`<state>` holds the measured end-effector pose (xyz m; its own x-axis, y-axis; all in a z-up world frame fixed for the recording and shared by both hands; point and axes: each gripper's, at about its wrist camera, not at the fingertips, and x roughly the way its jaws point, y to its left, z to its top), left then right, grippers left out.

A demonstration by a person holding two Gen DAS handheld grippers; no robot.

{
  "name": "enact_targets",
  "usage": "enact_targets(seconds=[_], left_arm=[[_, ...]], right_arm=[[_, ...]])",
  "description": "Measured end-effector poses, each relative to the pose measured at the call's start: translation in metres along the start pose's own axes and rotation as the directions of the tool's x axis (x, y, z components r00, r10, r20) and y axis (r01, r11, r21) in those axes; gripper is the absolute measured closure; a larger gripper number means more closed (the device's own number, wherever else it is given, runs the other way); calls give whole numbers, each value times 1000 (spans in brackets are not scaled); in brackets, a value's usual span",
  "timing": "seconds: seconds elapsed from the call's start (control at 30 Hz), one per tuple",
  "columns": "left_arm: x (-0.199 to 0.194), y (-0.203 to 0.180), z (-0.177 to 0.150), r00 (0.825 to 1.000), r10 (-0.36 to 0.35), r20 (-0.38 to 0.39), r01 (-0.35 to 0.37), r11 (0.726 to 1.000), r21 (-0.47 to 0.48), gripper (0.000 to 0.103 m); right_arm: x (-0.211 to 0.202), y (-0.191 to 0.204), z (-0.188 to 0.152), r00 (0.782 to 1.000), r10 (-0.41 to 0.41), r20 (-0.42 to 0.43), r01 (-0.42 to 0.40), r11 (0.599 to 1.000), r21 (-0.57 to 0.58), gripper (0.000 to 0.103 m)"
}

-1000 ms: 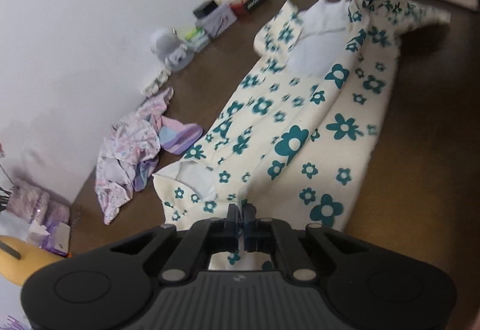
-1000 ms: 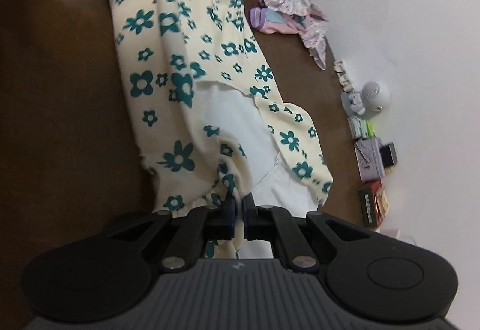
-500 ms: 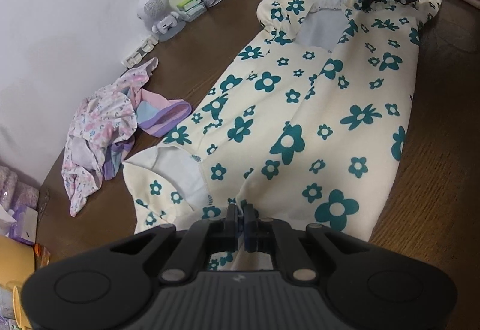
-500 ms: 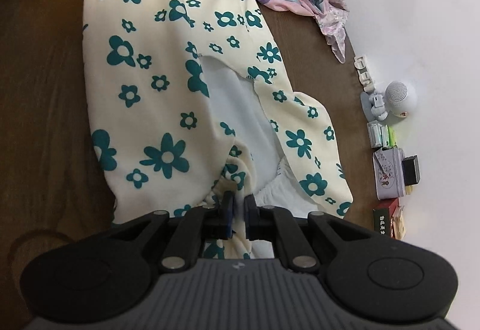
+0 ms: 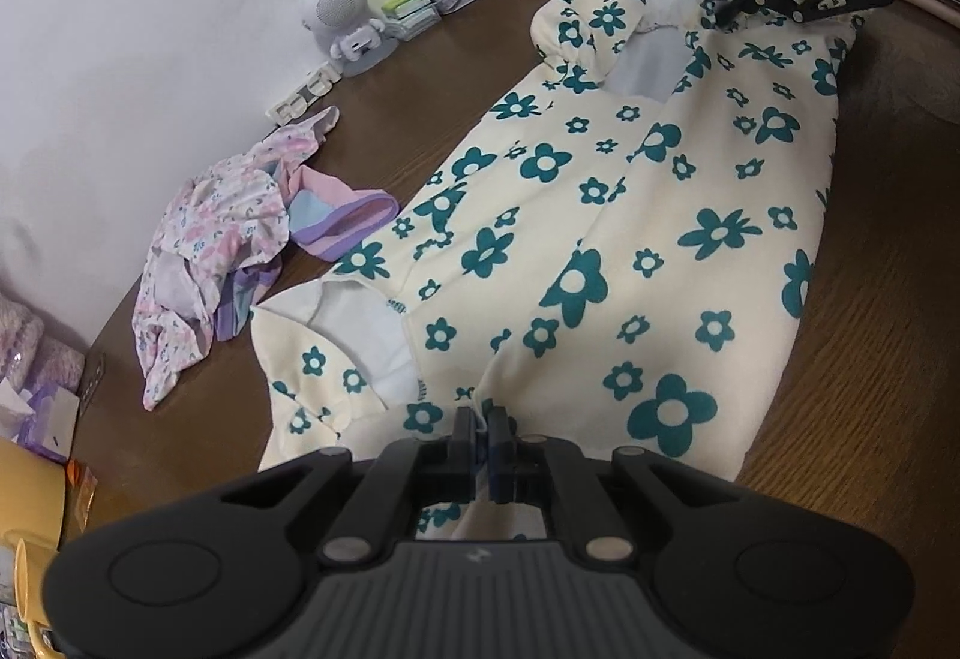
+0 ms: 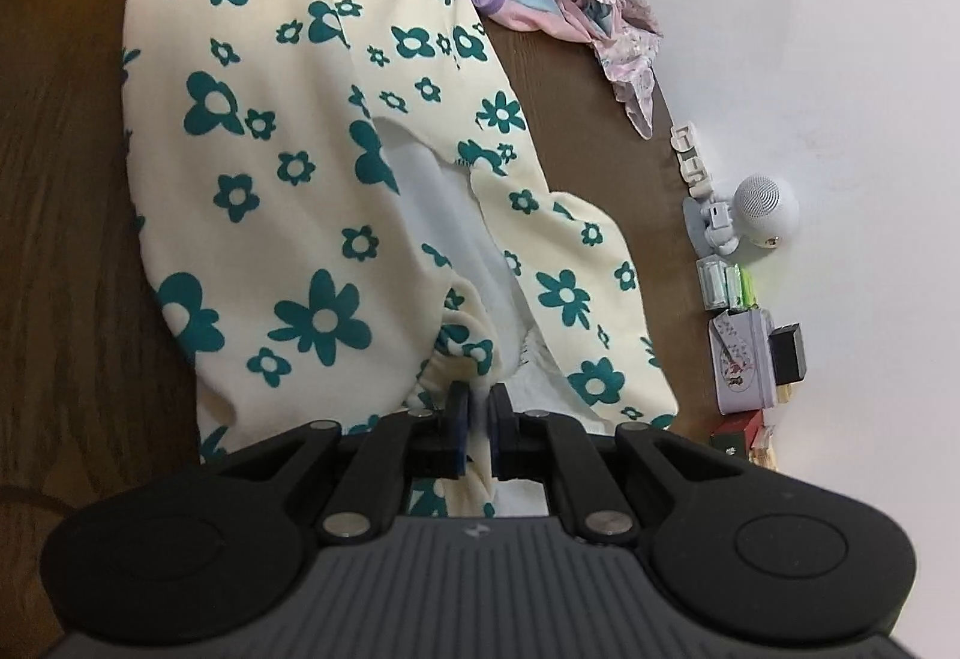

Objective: Fold clothes
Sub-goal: 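Pull the dress lengthwise with both grippers to straighten it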

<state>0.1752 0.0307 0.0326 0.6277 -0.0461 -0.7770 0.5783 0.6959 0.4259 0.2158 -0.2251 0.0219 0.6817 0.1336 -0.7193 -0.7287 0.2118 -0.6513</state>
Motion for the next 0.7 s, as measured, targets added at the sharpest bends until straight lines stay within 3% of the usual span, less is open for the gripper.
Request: enact_targets(seconds=[0.3, 0.33, 0.37, 0.4, 0.47, 0.57, 0.7], left_arm=[[2, -2, -1, 1000, 16, 4, -16, 1000, -19, 97], [1, -1, -1, 1000, 22, 3, -22, 999, -27, 91], [-1, 1, -1, 999, 31, 6, -31, 999, -43, 86], [-5, 3, -1, 999, 43, 12, -42, 997, -62, 77], [-14, 9, -1, 997, 63, 38, -59, 992, -112, 74], [-27, 10, 3, 993, 70, 99, -50, 980, -193, 76], [-33, -11, 16, 983, -46, 178, 83, 975, -206, 76]], right_arm=[[5, -6, -9, 1000, 8, 25, -10, 997, 80, 95], [3, -11, -11, 999, 10, 34, -13, 994, 109, 86], [0, -15, -14, 999, 11, 42, -17, 990, 137, 69], [-4, -20, -17, 998, 12, 54, -22, 984, 176, 62], [-21, -40, -31, 996, 15, 91, -43, 948, 315, 60], [-47, -60, -53, 986, 29, 164, -110, 853, 510, 60], [-63, -49, -58, 945, 137, 297, -288, 779, 556, 60]])
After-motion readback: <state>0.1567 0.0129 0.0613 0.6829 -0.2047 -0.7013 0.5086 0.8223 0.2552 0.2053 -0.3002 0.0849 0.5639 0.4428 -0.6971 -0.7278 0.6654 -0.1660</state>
